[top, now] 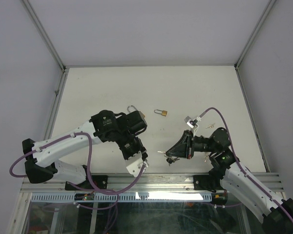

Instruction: Unlock with the key

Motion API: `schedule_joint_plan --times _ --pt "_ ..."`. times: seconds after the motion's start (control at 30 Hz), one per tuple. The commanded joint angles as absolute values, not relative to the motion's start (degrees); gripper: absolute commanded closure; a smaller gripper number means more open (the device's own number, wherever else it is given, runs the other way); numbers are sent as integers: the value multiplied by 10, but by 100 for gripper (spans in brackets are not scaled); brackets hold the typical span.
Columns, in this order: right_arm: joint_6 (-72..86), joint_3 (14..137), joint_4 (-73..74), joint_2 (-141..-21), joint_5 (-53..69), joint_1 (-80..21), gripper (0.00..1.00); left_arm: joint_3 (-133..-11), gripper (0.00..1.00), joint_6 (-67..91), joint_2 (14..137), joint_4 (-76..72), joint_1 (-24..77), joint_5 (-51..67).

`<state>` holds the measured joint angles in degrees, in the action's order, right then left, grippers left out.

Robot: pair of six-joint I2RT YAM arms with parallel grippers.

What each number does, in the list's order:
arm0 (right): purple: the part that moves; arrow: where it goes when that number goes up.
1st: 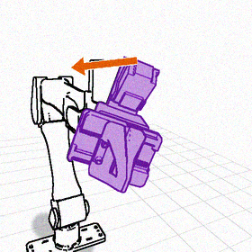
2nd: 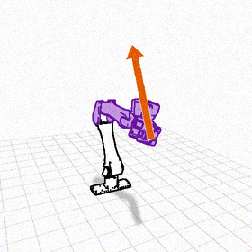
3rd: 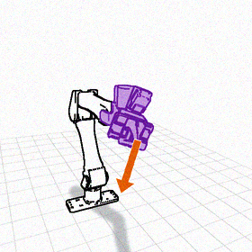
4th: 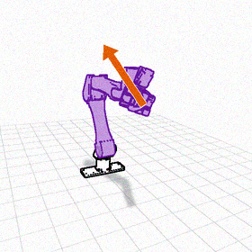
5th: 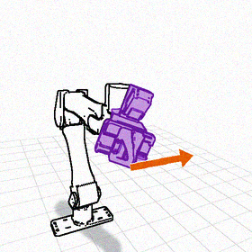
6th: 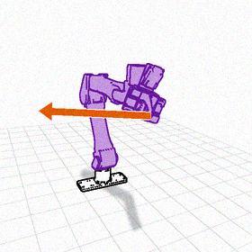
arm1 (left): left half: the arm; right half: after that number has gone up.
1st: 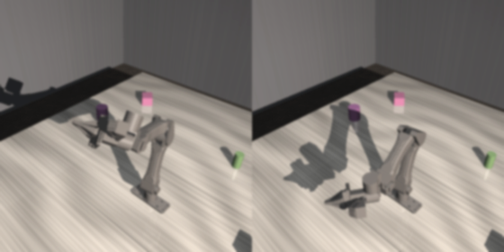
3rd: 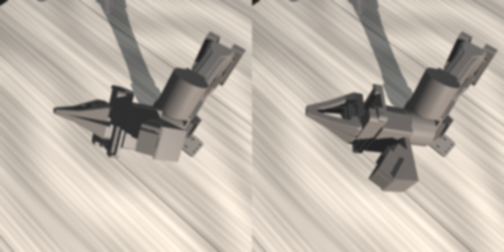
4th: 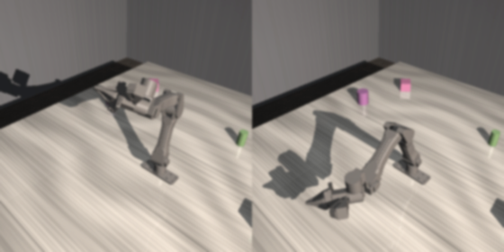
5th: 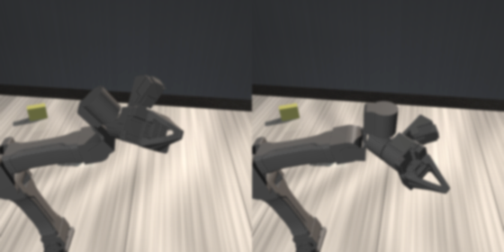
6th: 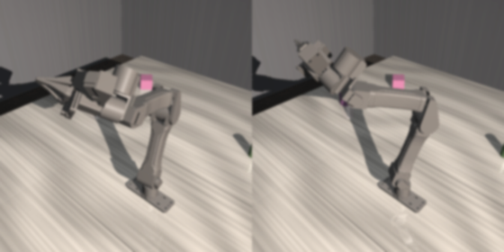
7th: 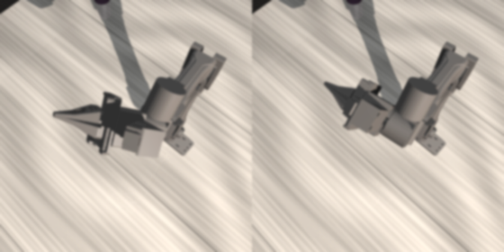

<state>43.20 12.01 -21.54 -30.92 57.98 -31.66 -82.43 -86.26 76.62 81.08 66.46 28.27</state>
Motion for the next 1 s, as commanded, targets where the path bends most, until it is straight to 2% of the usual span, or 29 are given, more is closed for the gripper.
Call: schedule_joint_plan --times 0.0,0.13,0.3,0.7,0.87,0.97 --pt "437 154 -220 -299 580 -319 100 -793 100 -829 715 727 672 269" --pt "414 187 -115 -314 532 -318 100 -719 100 -771 660 622 672 208" --pt "475 245 -7 -339 473 -317 100 -684 100 -745 636 585 672 133" --pt "871 187 48 -191 393 -315 100 -563 100 -747 541 445 672 76" --pt "902 224 230 -103 341 -314 100 -536 100 -725 536 396 672 67" --pt "918 226 253 -101 340 -314 100 -533 100 -719 553 365 671 62"
